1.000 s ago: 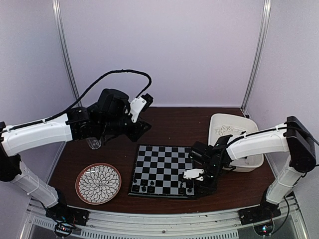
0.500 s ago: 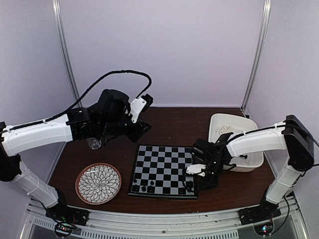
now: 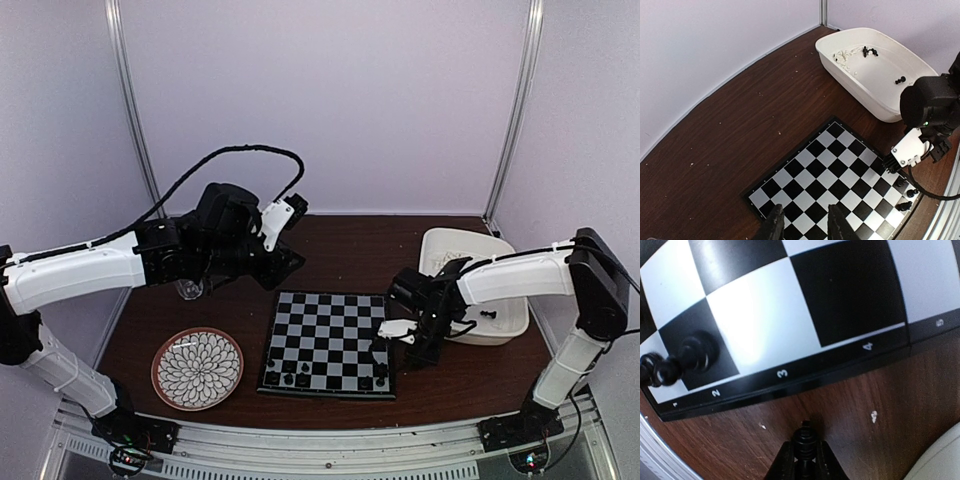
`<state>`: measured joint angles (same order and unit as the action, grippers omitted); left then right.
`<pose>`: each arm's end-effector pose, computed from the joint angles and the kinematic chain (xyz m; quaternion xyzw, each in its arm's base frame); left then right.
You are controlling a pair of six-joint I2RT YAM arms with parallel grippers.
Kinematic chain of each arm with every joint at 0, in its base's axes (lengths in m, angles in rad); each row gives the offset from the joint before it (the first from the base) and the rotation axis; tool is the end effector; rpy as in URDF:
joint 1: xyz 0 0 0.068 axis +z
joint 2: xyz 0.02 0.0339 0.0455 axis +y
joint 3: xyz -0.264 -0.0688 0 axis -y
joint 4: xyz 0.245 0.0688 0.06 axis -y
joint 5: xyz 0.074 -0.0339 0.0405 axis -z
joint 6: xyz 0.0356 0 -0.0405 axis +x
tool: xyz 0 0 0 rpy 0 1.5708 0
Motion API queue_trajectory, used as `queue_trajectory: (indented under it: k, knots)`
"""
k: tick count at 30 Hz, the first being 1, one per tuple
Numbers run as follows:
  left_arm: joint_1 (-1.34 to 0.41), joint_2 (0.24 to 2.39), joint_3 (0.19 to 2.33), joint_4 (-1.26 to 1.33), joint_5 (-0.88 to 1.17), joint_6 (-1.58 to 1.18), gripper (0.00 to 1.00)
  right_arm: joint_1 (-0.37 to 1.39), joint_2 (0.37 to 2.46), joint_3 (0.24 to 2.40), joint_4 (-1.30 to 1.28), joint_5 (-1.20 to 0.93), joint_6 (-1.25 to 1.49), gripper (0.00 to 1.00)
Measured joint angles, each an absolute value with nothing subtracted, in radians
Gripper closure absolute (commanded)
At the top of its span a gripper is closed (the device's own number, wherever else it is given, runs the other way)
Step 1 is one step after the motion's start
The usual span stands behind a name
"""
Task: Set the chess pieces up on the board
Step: Pick up the queen from the storage box.
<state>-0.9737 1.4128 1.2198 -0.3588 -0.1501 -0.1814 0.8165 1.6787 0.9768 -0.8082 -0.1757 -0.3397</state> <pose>0.1862 -0.2645 0.3289 0.3022 0.8172 -0.2107 0.4432 0.1878 0.2089 0.1547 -0.5463 0.8324 0.0924 0.0087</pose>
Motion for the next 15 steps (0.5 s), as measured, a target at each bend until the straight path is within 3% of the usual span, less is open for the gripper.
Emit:
queue_trajectory:
  k: [7, 15]
  knots:
    - [-0.971, 1.426, 1.224, -0.335, -0.002, -0.174, 0.62, 0.796, 1.484, 0.991, -0.878, -0.309, -0.371, 0.87]
    - [-0.971, 1.546, 1.3, -0.298, 0.308, -0.212, 0.55, 0.787, 1.428, 1.238, -0.974, -0.602, -0.388, 0.86]
